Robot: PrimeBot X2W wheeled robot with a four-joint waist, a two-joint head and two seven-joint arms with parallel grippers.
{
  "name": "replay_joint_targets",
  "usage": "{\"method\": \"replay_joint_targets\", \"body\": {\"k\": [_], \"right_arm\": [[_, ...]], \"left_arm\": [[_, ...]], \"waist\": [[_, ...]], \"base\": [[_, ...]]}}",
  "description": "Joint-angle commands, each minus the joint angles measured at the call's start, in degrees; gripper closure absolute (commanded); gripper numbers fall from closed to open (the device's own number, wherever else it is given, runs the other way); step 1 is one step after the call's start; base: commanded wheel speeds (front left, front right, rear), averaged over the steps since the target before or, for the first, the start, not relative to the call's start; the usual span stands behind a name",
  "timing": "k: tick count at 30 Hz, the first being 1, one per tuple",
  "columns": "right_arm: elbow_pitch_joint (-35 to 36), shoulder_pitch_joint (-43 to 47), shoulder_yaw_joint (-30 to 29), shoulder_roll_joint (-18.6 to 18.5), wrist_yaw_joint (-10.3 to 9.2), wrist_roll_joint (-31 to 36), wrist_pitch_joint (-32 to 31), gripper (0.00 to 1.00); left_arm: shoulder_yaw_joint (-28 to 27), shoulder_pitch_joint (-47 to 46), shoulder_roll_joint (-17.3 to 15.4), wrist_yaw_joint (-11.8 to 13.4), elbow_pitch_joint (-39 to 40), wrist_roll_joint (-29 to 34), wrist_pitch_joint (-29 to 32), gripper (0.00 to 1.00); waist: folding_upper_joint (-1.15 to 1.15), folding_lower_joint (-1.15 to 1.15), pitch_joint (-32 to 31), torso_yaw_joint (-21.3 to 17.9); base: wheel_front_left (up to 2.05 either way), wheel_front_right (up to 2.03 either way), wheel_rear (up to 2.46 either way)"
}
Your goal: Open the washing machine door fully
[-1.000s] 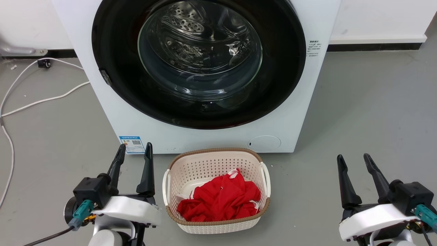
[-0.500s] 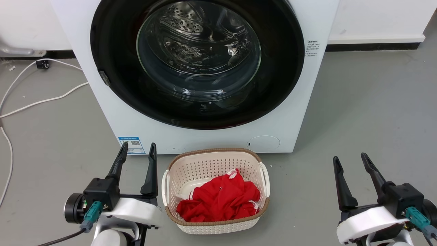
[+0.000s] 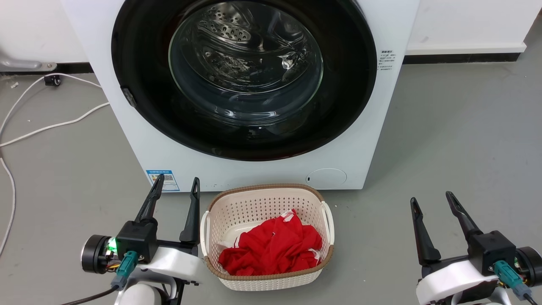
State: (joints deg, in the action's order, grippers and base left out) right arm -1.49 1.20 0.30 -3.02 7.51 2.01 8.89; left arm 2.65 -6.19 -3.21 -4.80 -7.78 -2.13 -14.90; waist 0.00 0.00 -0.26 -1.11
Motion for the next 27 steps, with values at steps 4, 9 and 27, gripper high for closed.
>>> {"method": "replay_joint_targets", "body": {"k": [4,9,27], "right_arm": [[-0.09,-0.02,-0.09,0.25,-0.04,-0.28,0.30,0.00],[-0.41,-0.24,-0.18,0.25,-0.04,-0.74,0.17,0.00],[-3.30,-0.84,-0.78,0.23,-0.03,-21.42,2.78,1.00]], "left_arm": [[0.01,-0.21,-0.12,0.32,-0.09,0.26,-0.42,0.00],[-0.07,-0.29,-0.10,0.27,-0.23,0.37,-0.37,0.00],[-0.27,0.08,0.01,0.15,-0.24,0.05,-0.31,0.00]], "waist": [[0.00,0.00,0.00,0.04],[0.00,0.00,0.08,0.05],[0.00,0.00,0.01,-0.01]], "base": [[0.00,0.00,0.00],[0.00,0.00,0.00],[0.00,0.00,0.00]]}}
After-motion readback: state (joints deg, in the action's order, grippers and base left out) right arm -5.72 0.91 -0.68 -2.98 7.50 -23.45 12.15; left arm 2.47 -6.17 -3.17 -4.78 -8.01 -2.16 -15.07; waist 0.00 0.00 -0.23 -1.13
